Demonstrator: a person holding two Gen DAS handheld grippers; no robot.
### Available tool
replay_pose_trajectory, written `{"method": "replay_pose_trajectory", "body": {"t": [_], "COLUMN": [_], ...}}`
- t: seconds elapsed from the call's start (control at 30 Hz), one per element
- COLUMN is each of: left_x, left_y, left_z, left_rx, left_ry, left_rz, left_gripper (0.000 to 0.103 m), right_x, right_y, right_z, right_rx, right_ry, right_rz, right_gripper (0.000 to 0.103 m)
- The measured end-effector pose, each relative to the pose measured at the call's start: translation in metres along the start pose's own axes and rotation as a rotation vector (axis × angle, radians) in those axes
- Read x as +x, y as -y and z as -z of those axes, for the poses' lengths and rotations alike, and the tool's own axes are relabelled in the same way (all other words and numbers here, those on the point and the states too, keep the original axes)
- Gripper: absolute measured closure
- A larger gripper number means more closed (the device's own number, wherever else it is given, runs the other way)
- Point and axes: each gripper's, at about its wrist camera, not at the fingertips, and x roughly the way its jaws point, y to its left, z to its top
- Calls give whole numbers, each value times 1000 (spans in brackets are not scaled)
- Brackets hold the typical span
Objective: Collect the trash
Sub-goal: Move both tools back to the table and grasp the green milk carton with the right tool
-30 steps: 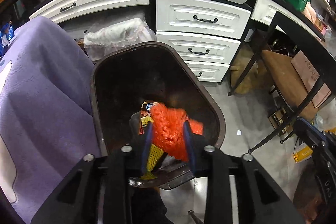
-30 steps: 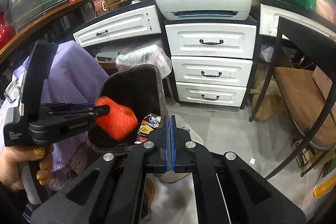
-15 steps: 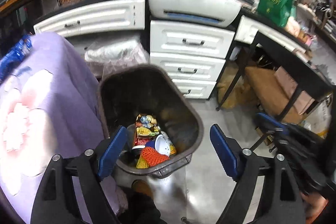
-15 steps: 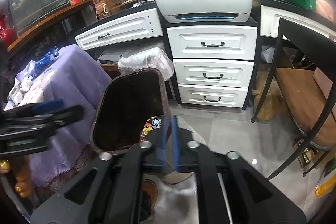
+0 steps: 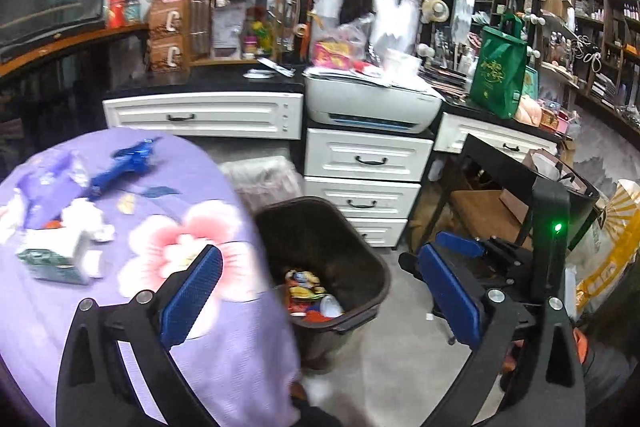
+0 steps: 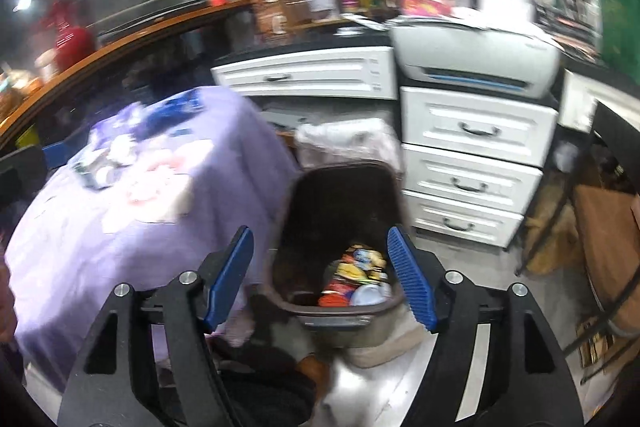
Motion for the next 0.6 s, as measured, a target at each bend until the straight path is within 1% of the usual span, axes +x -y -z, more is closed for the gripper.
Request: {"method": "replay_pose_trajectory", "body": {"t": [0.03,0.2,0.3,0.4,0.6], "left_x": [-6,-34,-51,-64,-87], "left_y": [-7,-49,-75,-99,-151], "left_z": [1,3,10,16,32], "left_rx": [-2,-31,-46,-62,-91], "left_ry": [1,20,24,22,10], "left_rz": [-4,-63,-111,-162,-246], "left_gripper": [5,5,6,5,5], "right_x": [0,3,7,14,31], "right_y": [-8,-59,-89,-127,-189], "right_z": [-3,-18,-23,-28,-40], "right_rx": [-14,-83,-129,-204,-331], "right_ry": [1,-13,-26,-42,-84], "right_rz": [-18,-140,-187,-234,-325], "right_gripper": [24,24,24,24,24]}}
